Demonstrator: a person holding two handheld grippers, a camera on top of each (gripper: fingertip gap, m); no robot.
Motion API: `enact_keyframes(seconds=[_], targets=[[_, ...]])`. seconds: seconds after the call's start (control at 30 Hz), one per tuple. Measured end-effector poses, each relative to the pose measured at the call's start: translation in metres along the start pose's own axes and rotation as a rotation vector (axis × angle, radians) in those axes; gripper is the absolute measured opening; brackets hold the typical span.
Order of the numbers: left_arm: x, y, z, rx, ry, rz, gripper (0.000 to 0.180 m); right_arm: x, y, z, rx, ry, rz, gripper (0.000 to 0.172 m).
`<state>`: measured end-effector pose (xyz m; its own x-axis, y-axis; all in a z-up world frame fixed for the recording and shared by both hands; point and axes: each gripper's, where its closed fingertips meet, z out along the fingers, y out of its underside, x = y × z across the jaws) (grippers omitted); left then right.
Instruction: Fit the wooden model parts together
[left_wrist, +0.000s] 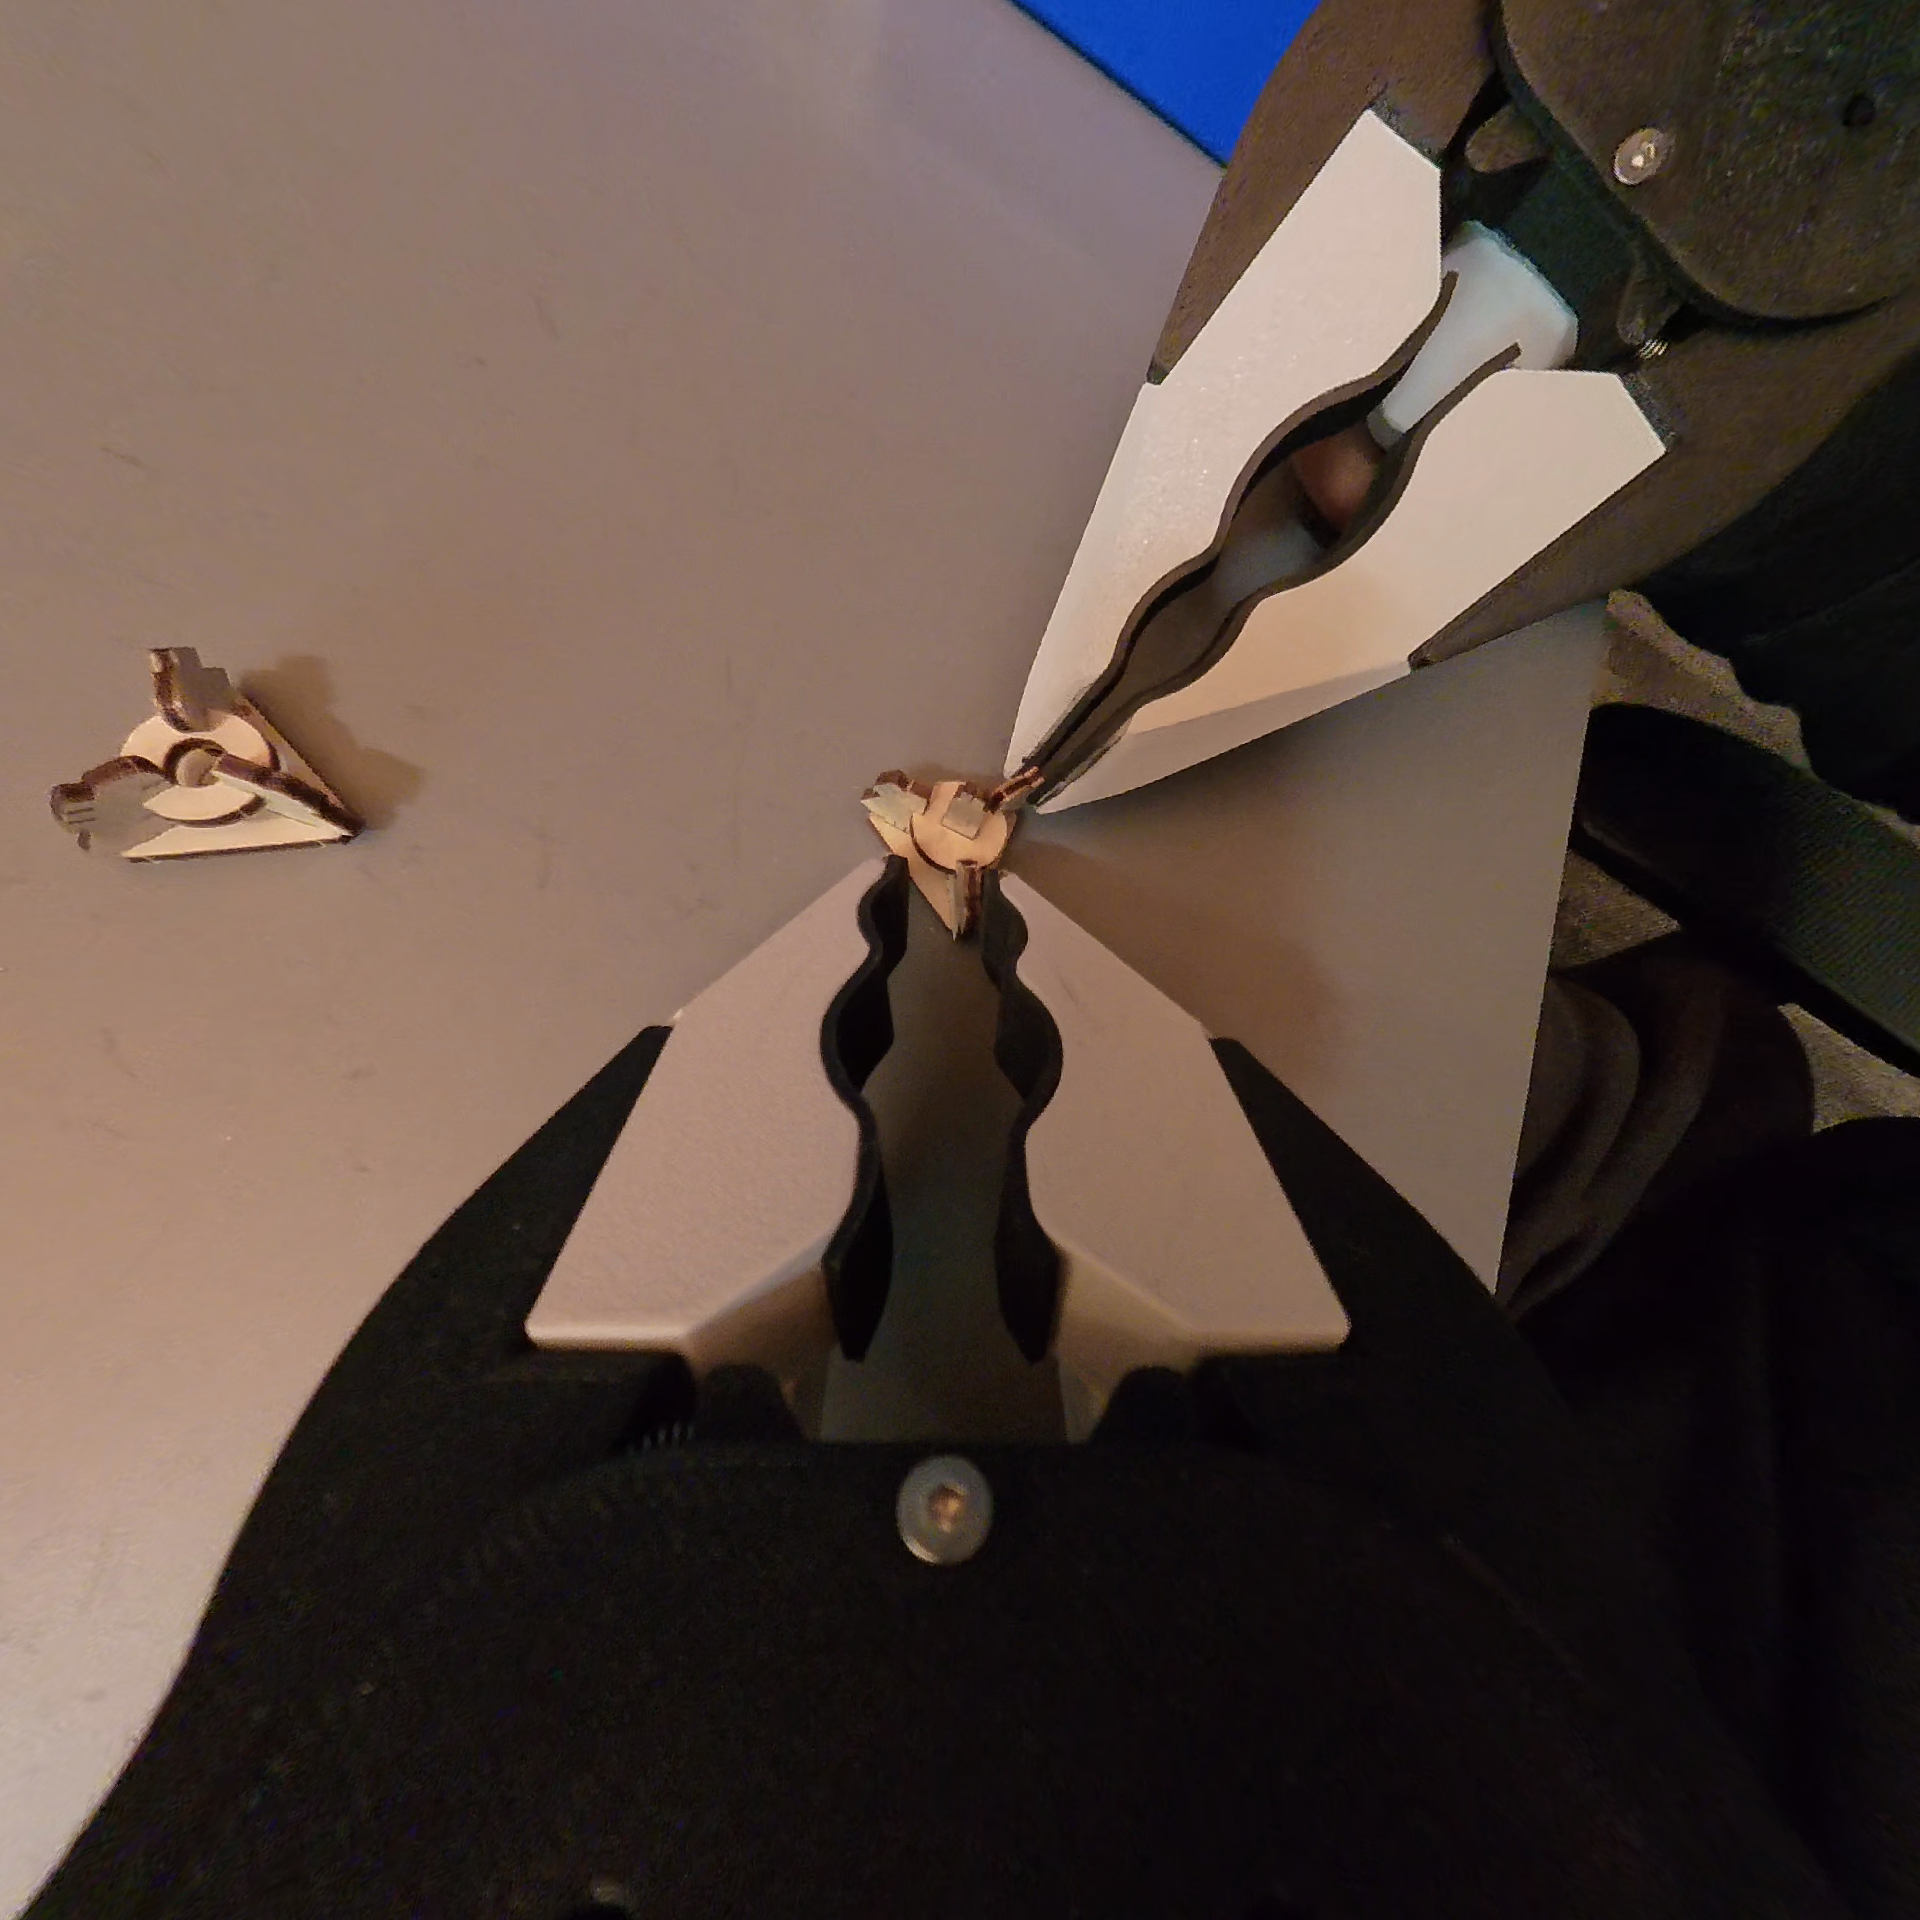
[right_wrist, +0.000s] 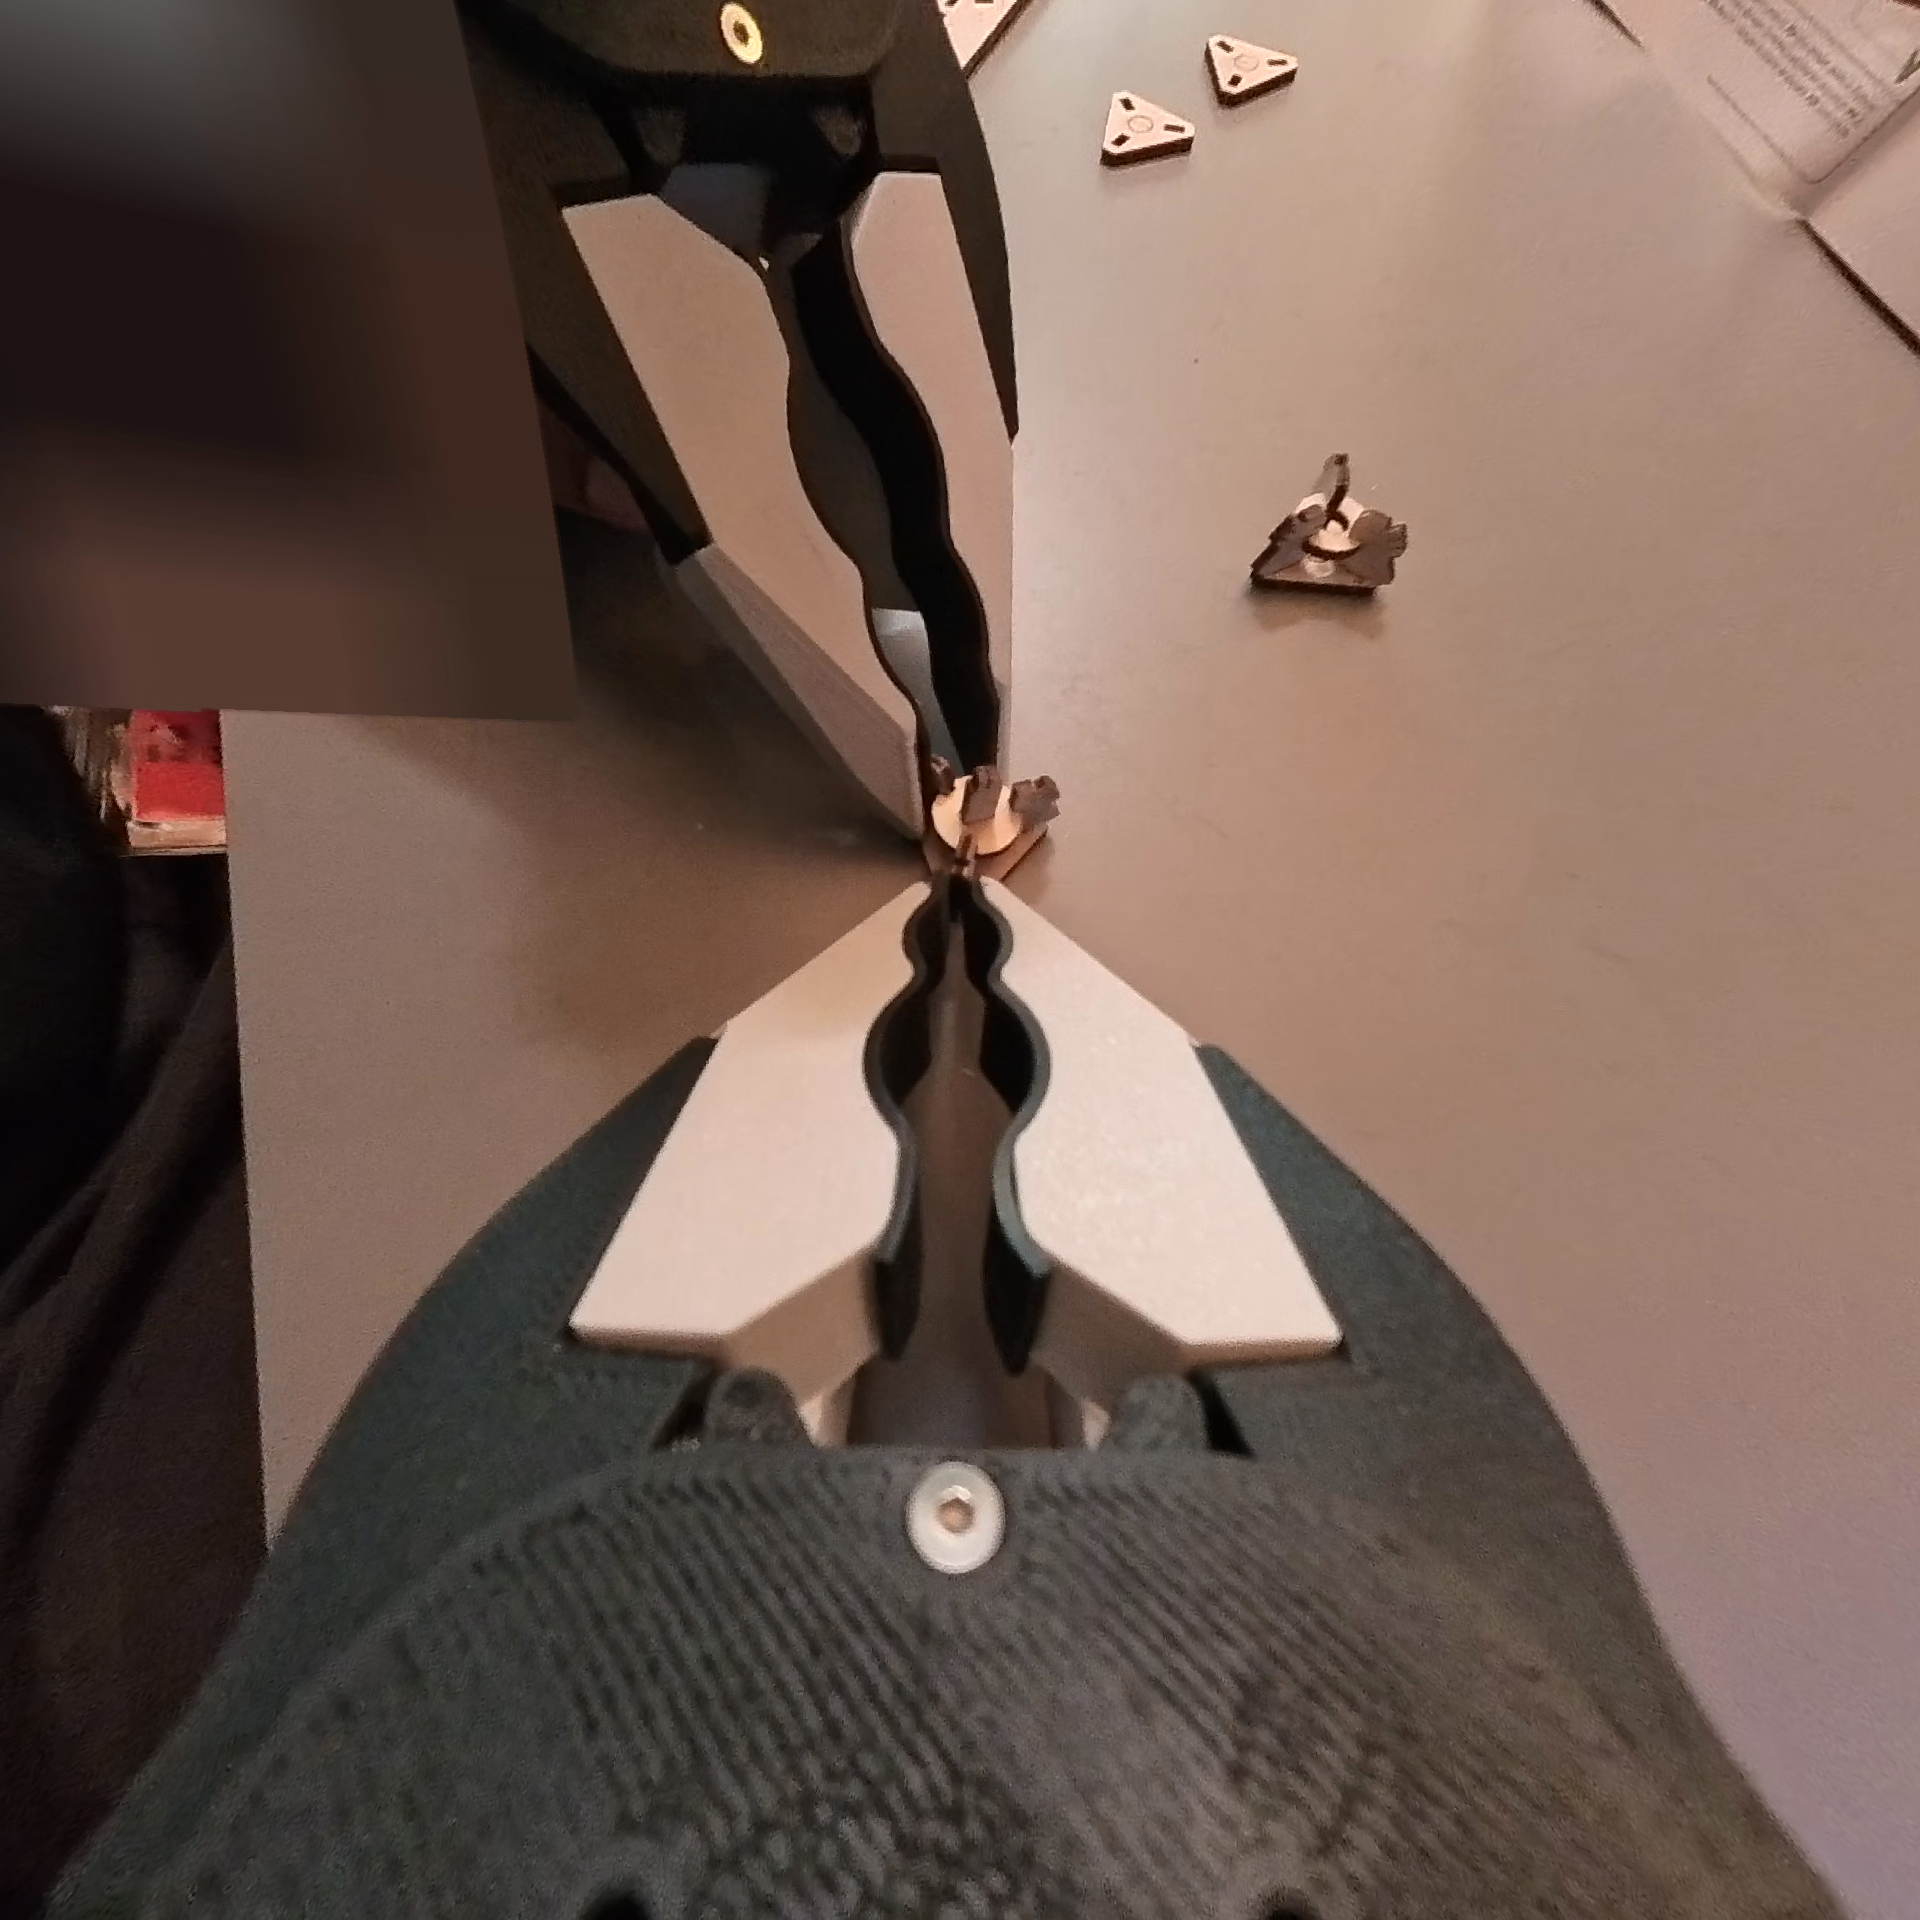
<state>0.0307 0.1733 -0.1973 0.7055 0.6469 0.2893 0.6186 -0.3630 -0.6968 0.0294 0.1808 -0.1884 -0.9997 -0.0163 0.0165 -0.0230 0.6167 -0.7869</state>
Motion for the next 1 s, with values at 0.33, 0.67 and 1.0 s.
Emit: enact_keyframes(seconds=[0.33, 0.67, 1.0], targets=[[-0.0016, 0.0001, -0.0003, 0.005, -0.031, -0.001, 0.012, 0.0009, -0.0005, 0.0017, -0.004, 0.041, -0.022, 0.002], [-0.0038, 0.0004, -0.0014, 0.011, -0.044, -0.015, 0.012, 0.0026, -0.0017, 0.0041, -0.009, 0.12, 0.085, 0.002], [-0.0041, 0.0006, -0.0014, 0.01, -0.044, -0.015, 0.012, 0.0029, -0.0005, 0.0055, -0.009, 0.051, 0.191, 0.002]])
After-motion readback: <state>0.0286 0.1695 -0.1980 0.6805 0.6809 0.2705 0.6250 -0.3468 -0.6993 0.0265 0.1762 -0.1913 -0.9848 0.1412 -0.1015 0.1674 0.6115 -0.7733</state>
